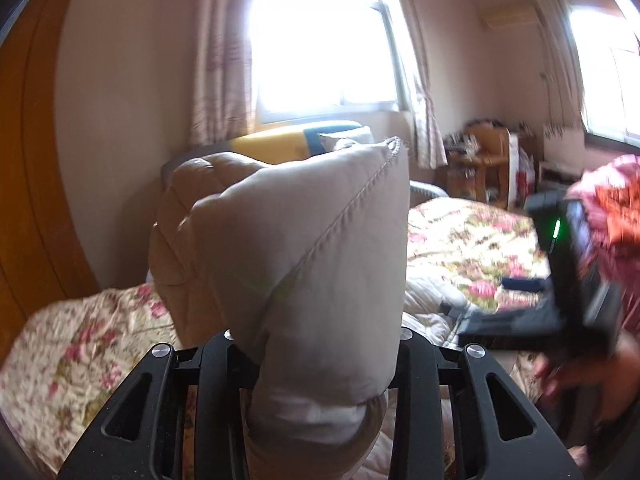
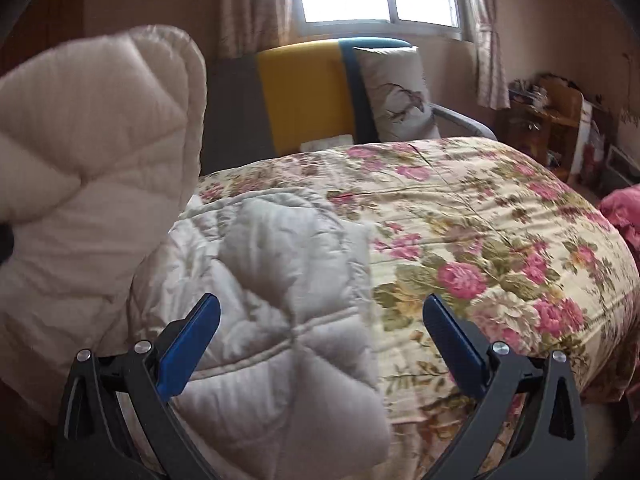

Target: Fold large clothes

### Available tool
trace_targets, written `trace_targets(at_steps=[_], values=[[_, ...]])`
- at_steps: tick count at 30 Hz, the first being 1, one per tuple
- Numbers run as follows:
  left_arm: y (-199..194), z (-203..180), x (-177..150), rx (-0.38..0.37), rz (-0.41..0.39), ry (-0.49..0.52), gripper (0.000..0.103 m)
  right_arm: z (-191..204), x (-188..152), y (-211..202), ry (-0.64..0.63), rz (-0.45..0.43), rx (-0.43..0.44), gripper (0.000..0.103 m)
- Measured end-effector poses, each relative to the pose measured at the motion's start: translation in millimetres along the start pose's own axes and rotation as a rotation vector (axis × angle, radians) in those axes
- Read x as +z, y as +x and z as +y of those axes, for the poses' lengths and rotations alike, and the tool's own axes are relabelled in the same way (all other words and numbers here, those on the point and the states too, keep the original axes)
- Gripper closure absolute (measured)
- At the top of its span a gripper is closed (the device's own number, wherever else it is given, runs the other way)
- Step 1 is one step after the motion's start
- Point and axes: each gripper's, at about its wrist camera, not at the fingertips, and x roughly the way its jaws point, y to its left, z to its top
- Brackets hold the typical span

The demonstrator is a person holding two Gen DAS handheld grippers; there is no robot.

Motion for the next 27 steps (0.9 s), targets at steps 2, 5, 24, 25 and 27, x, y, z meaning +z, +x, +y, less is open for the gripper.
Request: trace_targets(at_steps=[2, 5, 24, 25, 27], values=[[9.0, -14.1, -3.9, 0.002, 0.006, 0.045, 0.067, -14.6, 0.7, -6.0, 0.069, 0.005, -0.008, 0.002], [25.2, -35.5, -13.8, -0.016, 0.021, 0.110, 0.062, -33.3, 7.8, -17.5, 0.155, 0.000, 0.019, 0.002], [45.2, -87.0, -71.4, -0.119, 0.048, 0.350, 0.034, 61.8, 84.4, -24.6, -0.055, 0.121, 0.430, 0.019], [45.0, -87.0, -71.0, -0.129, 0.050, 0.347, 0.034, 70.7, 85.7, -15.9, -0.086, 0.143, 0.414, 0.024], [43.6, -81.8, -67.3, -0.163, 0.059, 0.332, 0.034, 84.6, 84.8, 1.6, -0.139, 0.191, 0.367, 0.047]])
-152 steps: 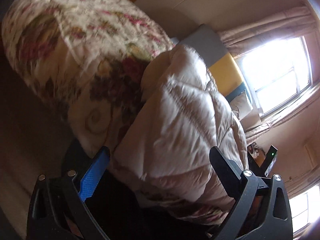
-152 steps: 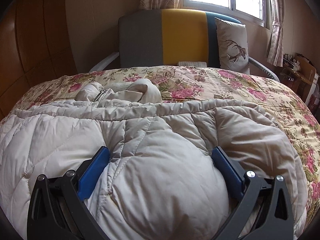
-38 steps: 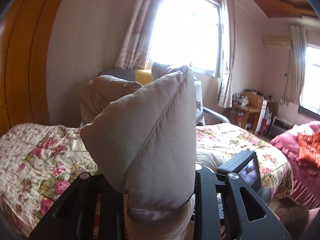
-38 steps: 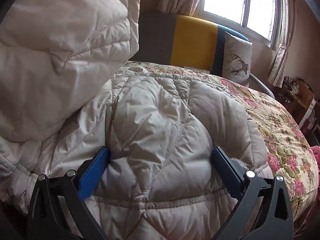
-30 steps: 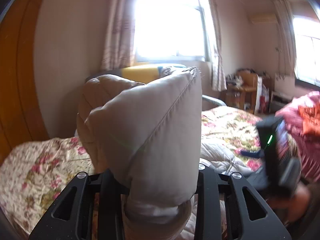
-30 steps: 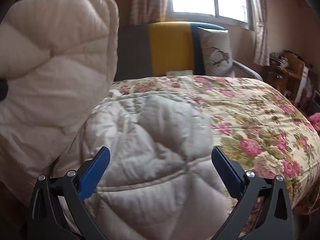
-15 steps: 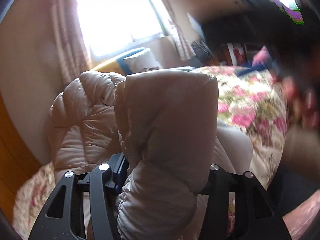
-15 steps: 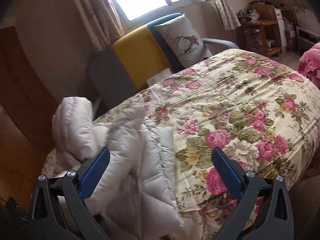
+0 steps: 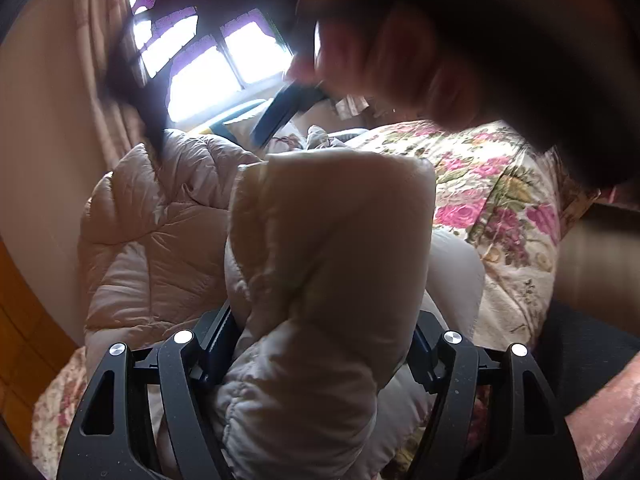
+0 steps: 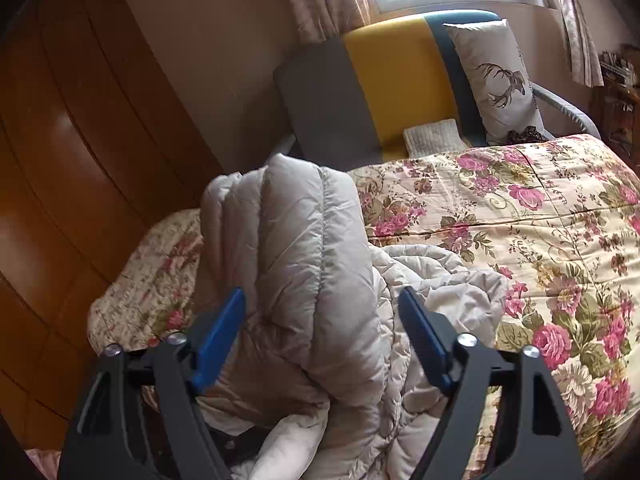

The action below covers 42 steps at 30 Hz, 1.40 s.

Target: Fold large clothes

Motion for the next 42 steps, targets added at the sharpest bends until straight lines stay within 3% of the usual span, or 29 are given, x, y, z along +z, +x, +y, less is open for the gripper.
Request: trace_targets(at_steps=[1, 2, 6, 9, 11, 13, 14, 15, 16, 18, 21, 23, 26, 29, 32, 38, 42], values=[[-5.6, 7.5, 1.2, -0.035, -0.007, -0.021, 0.034, 1.2, -0.3, 7.7, -0.010, 0.019, -0.008, 0.062], [-13.3, 16.9, 1.6, -0.073, -0.021, -0.049, 0.033, 1.2, -2.0, 12.6, -0.012, 0.024, -0.007, 0.068], [-49.0, 69.9, -2.2, -0.256, -0.051, -0.241, 0.021, -7.3, -14.5, 12.4, 0.021, -0.004, 0.007, 0.079], [-66.3, 116.5, -11.2, -0.284, -0.089, -0.403, 0.018, -17.0, -26.5, 5.4, 0.060, -0.031, 0.022, 0.084], [-67.3, 150.7, -17.2, -0.239, -0.114, -0.509, 0.018, -18.1, -36.8, 1.4, 0.075, -0.044, 0.030, 0.085], [-56.7, 190.4, -23.8, -0.121, -0.124, -0.626, 0.013, -19.2, -46.6, -2.2, 0.080, -0.068, 0.059, 0.083], [-42.6, 213.0, -28.8, 0.005, -0.098, -0.690, 0.013, -19.8, -51.0, -6.1, 0.084, -0.084, 0.073, 0.074], [-29.3, 226.5, -32.6, 0.085, -0.062, -0.729, 0.013, -21.9, -55.0, -12.4, 0.098, -0.107, 0.075, 0.067], [-16.5, 241.4, -39.0, 0.135, -0.018, -0.777, 0.013, -25.4, -58.6, -21.4, 0.122, -0.143, 0.078, 0.053], [6.1, 269.9, -56.9, 0.152, 0.030, -0.910, 0.013, -39.9, -67.7, -43.7, 0.187, -0.233, 0.089, 0.051], [17.3, 287.8, -74.4, 0.150, 0.013, -1.026, 0.014, -73.8, -84.5, -68.0, 0.311, -0.304, 0.026, 0.053], [20.5, 283.0, -78.7, 0.138, 0.022, -1.014, 0.014, -93.5, -93.4, -68.9, 0.360, -0.275, -0.032, 0.062], [33.5, 278.7, -74.6, 0.073, 0.015, -0.989, 0.014, -102.3, -97.7, -45.5, 0.344, -0.156, -0.052, 0.066], [43.1, 272.3, -70.0, -0.033, -0.022, -1.004, 0.014, -87.1, -89.2, -12.9, 0.251, -0.087, 0.028, 0.074], [52.8, 259.5, -59.6, -0.109, -0.033, -0.958, 0.014, -74.3, -73.1, 12.8, 0.209, -0.087, 0.124, 0.080], [57.6, 254.2, -51.5, -0.119, -0.042, -0.957, 0.015, -71.5, -66.9, 36.9, 0.154, -0.054, 0.170, 0.079], [61.6, 233.7, -25.1, -0.118, -0.046, -0.847, 0.015, -93.5, -81.9, 32.5, 0.203, -0.055, 0.144, 0.073]])
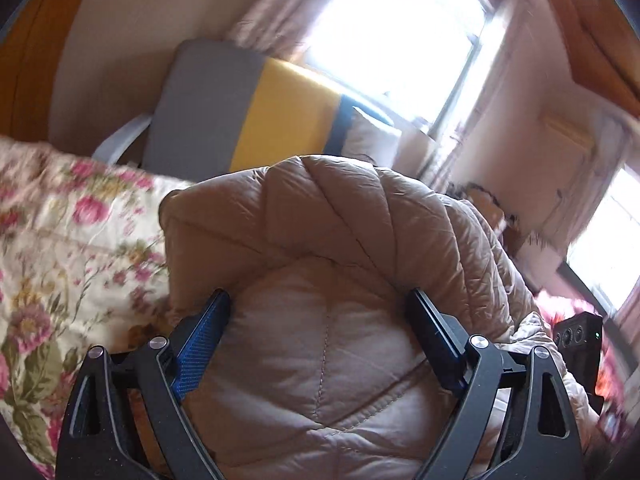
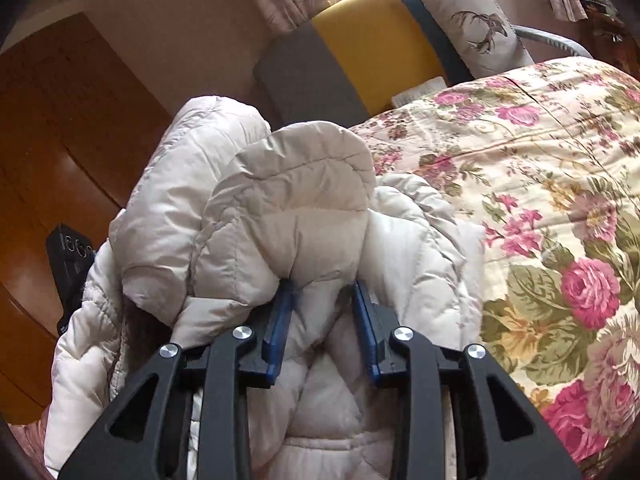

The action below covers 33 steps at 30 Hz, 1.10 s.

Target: Fold large clothes

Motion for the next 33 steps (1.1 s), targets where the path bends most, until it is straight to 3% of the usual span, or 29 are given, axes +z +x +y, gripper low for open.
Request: trace_targets(at_steps=[5, 8, 12, 15, 16, 17, 18, 19, 22, 26, 30, 33], values=[[20.2, -72.0, -6.0, 0.003, 0.031, 0.253, 0.015, -7.9, -6.5, 4.1, -0.038, 0.005, -0.065, 0.075], [33.6, -107.5, -17.7, 0.038, 0.046, 0.396, 0.015, -15.0, -9.4, 0.6, -0.031, -0.002, -0.072, 0.077], [48.8, -135.7, -41.7, 0.138, 0.046, 0.530, 0.012, -25.4, -11.1, -12.5, -0.023, -0.033, -0.093, 0.077], [57.4, -145.1, -52.2, 0.176, 0.052, 0.575, 0.010, -34.3, -12.8, -30.3, -0.017, -0.050, -0.129, 0.076], [59.4, -147.5, -54.4, 0.187, 0.053, 0.591, 0.009, -35.9, -13.4, -37.4, -0.016, -0.055, -0.158, 0.072], [61.6, -150.4, -56.0, 0.201, 0.053, 0.604, 0.009, -37.1, -13.5, -45.9, -0.018, -0.063, -0.219, 0.057], [65.0, -153.5, -57.9, 0.218, 0.054, 0.619, 0.009, -37.2, -12.9, -55.9, -0.026, -0.078, -0.284, 0.049], [66.8, -156.2, -59.0, 0.228, 0.054, 0.628, 0.008, -34.9, -11.0, -65.9, -0.038, -0.101, -0.323, 0.048], [71.3, -158.0, -60.3, 0.244, 0.057, 0.636, 0.008, -9.4, 0.8, -100.9, -0.064, -0.226, -0.441, 0.049], [74.6, -160.4, -59.7, 0.253, 0.062, 0.636, 0.007, 47.2, 28.3, -111.2, -0.115, -0.328, -0.384, 0.051], [70.9, -158.5, -59.4, 0.250, 0.055, 0.619, 0.007, 78.5, 55.7, -70.1, -0.139, -0.277, -0.399, 0.061], [66.3, -151.8, -56.6, 0.241, 0.052, 0.592, 0.005, 72.7, 60.6, -38.6, -0.102, -0.225, -0.418, 0.068]])
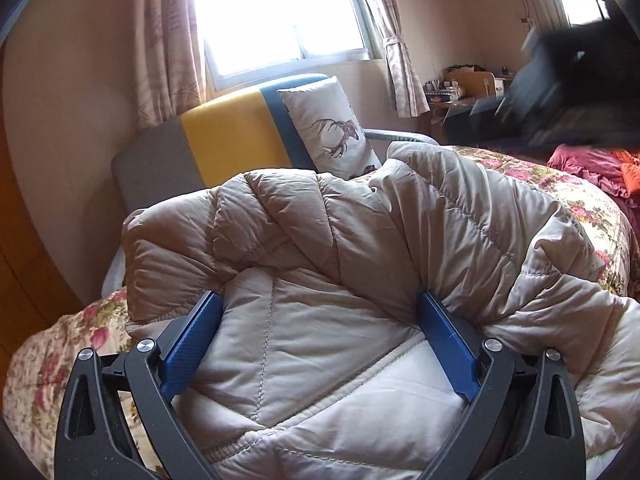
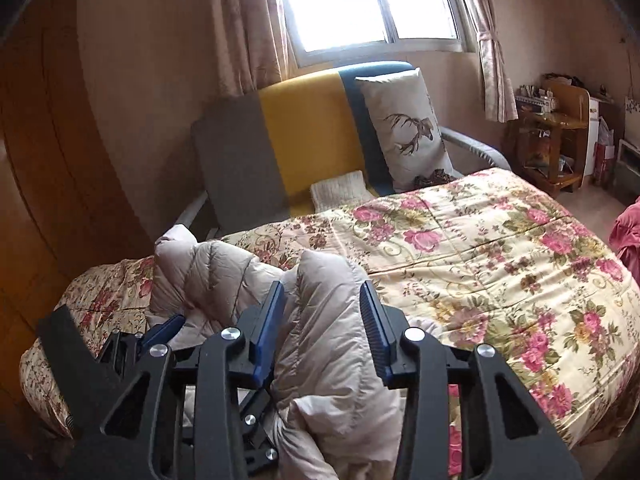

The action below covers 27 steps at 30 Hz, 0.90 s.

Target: Fold large clothes

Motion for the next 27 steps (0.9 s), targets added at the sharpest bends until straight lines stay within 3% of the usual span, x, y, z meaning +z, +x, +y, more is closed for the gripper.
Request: trace_targets(at_steps=[4, 7, 12, 15, 18, 27], values=[[-3.8, 11.2, -0.3, -0.018, 0.002, -0.039, 0.004, -13.2, -17.4, 34.7, -0.002, 0.029, -0.103, 0.071], [-13.0, 21.4, 6.2, -0.071, 0.023, -0.085, 0.004, -33.3, -36.5, 49.1, 0.048, 0.047, -0.123, 0.070], [-11.5, 55.0, 33.1, 0.011, 0.079, -0.232, 0.004, -43.2, -49.2, 51.7, 0.067, 0.036, -0.137, 0.070], [17.4, 71.2, 44.3, 0.036, 0.180, -0.310, 0.004, -39.0, -51.3, 53.6, 0.045, 0.030, -0.156, 0.068], [52.4, 71.6, 46.1, 0.071, 0.271, -0.293, 0.003, -39.9, -52.0, 57.5, 0.042, 0.039, -0.164, 0.068], [91.4, 60.6, 28.7, 0.143, 0.331, -0.230, 0.003, -53.8, -48.0, 80.3, 0.097, 0.121, -0.143, 0.063]])
